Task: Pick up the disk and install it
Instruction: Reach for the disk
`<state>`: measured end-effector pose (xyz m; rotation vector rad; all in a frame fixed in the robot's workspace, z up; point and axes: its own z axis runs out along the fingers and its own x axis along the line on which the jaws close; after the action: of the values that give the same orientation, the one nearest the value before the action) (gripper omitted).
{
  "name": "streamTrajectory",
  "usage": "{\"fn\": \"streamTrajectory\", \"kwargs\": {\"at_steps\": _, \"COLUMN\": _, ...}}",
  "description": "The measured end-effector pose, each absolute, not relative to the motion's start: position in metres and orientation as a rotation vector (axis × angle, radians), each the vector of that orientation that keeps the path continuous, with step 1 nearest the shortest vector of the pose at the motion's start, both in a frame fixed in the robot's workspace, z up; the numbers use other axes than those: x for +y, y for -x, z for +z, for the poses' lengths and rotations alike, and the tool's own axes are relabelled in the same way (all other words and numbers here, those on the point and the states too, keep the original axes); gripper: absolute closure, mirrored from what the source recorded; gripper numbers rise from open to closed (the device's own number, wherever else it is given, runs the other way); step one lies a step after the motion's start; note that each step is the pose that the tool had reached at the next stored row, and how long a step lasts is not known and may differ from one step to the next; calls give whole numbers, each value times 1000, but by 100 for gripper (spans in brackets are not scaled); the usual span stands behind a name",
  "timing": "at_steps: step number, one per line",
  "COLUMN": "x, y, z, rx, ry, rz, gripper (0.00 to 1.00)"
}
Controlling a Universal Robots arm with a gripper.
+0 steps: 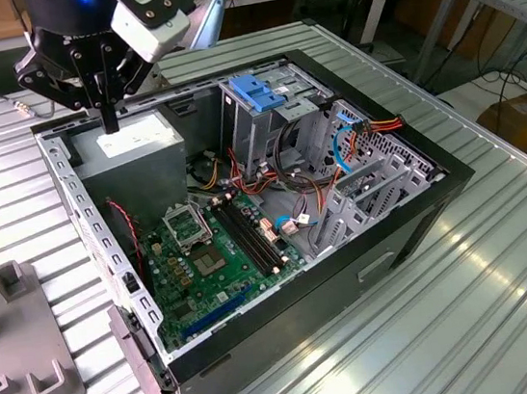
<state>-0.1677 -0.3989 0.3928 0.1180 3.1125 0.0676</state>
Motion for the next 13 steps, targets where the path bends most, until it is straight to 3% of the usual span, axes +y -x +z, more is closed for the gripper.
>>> {"fn": "streamTrajectory", "kwargs": {"at_steps": 13, "x": -399, "y": 183, "z": 393, "rx": 3112, "ry": -118, "rz": 68, "gripper": 90}}
